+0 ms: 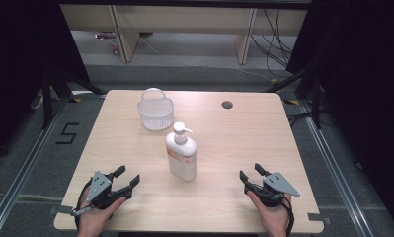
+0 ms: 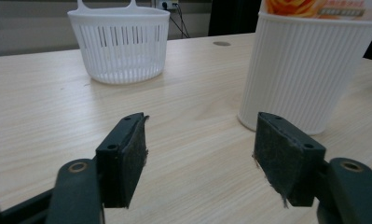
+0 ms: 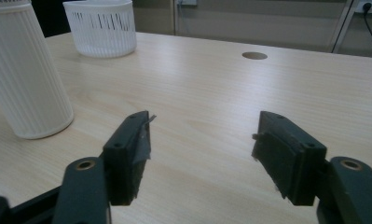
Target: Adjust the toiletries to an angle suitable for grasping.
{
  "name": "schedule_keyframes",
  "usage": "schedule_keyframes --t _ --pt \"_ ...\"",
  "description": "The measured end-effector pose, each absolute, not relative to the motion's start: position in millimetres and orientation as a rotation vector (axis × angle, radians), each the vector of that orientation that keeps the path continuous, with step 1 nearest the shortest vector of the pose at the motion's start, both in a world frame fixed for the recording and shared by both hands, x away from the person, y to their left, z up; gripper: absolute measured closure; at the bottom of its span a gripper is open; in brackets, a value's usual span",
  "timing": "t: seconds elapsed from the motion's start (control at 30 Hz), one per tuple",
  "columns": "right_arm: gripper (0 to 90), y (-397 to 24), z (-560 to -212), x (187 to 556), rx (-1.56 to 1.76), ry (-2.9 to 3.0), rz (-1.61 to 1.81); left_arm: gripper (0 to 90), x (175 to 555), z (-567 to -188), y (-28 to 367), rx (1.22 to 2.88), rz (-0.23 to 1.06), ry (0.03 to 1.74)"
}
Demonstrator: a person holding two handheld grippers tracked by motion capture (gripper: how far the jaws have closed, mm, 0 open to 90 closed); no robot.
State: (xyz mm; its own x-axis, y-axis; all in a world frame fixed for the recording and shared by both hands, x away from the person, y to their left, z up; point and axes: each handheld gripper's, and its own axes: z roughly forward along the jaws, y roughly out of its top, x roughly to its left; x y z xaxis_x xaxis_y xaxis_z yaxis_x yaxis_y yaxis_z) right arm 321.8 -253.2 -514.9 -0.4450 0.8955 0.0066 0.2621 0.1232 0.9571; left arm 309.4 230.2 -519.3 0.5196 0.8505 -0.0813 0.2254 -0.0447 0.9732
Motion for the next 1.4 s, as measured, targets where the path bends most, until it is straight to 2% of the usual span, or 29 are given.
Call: schedule_keyframes --t 0.07,0.1,0.17,0.2,0.27,0.3,0.33,0.4,0.57,0.8,1.4 --pt "40.5 -252.2 -514.7 321.4 1.142 1.807 1.349 40.0 307.0 -515.1 223.5 1.553 0.618 0.922" --pt "43.1 -253.4 -514.6 323.5 1.129 1.81 1.337 46.6 305.2 -513.0 220.6 1.558 0.609 0.91" --pt "44.5 -254.4 -514.2 324.1 1.141 1.814 1.333 48.4 300.8 -507.6 211.6 1.591 0.594 0.873" --pt "48.4 -255.8 -514.0 325.2 1.142 1.809 1.316 56.8 299.3 -505.1 205.4 1.592 0.578 0.835" --pt "50.1 -255.8 -514.0 325.4 1.147 1.81 1.315 63.0 295.7 -499.9 197.5 1.609 0.562 0.8" --pt "51.9 -255.6 -513.8 325.2 1.156 1.811 1.315 63.0 294.8 -496.8 191.0 1.609 0.543 0.765" --pt "56.5 -255.8 -513.7 325.8 1.147 1.819 1.311 70.9 293.0 -492.8 186.3 1.628 0.536 0.756" --pt "59.8 -254.9 -513.9 325.8 1.153 1.805 1.314 76.9 292.3 -487.3 175.9 1.618 0.515 0.729" --pt "60.8 -253.1 -514.2 325.2 1.157 1.805 1.331 88.9 293.5 -470.4 145.0 1.627 0.502 0.659" --pt "59.3 -255.0 -513.8 325.6 1.154 1.812 1.312 89.6 309.6 -462.8 124.1 1.633 0.498 0.669" --pt "56.6 -253.9 -514.6 326.2 1.176 1.801 1.329 89.7 330.2 -456.3 105.1 1.603 0.525 0.708"
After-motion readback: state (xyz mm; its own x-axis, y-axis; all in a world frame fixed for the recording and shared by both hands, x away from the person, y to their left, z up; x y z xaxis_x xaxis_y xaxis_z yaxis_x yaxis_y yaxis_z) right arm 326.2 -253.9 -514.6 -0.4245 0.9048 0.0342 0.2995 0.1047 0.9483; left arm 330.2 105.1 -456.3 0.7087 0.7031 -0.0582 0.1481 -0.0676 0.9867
